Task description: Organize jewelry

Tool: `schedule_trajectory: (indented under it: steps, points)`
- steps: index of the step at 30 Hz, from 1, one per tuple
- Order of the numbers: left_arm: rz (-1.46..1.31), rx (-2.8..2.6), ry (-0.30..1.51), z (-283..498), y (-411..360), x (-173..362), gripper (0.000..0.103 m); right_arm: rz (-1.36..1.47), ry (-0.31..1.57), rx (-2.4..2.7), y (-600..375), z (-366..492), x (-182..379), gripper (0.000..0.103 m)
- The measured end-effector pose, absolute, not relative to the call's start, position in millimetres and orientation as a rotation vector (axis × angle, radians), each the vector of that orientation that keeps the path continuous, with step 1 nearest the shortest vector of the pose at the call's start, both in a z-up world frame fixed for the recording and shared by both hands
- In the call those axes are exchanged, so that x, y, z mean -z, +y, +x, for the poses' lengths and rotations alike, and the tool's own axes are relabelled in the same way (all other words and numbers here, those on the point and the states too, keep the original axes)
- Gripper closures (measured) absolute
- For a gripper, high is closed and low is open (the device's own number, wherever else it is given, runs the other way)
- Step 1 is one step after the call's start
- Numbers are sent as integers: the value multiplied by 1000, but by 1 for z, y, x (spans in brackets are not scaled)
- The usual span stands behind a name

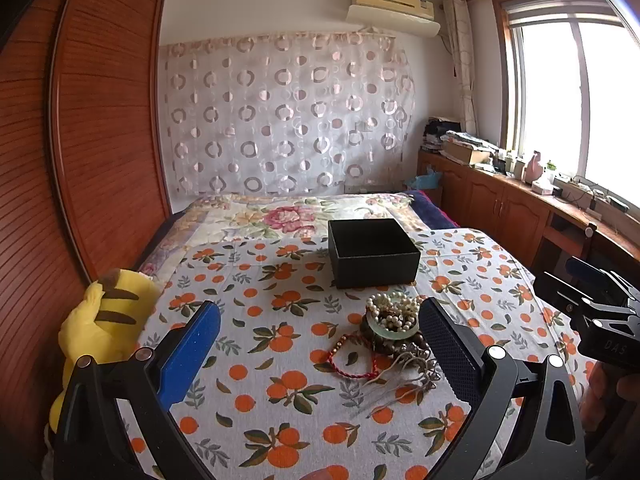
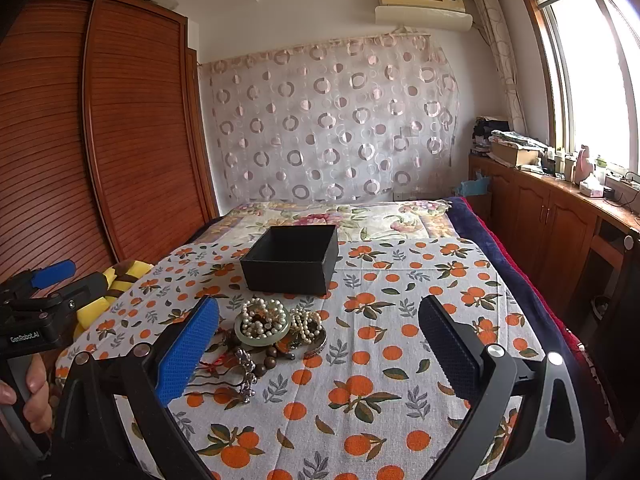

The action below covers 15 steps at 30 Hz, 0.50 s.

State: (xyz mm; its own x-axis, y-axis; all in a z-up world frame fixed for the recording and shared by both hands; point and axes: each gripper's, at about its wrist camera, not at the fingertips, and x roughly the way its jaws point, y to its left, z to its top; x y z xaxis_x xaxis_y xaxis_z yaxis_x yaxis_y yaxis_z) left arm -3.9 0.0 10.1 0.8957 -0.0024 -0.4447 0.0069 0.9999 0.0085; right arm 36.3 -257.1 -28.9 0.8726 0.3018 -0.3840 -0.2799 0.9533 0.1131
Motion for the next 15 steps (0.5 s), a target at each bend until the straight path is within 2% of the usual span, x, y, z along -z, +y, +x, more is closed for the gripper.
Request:
schedule_trajectory:
  steps: [15]
  points:
    - [12, 6, 456, -6, 0, -16, 7, 54, 409, -307, -257, 36, 26, 2]
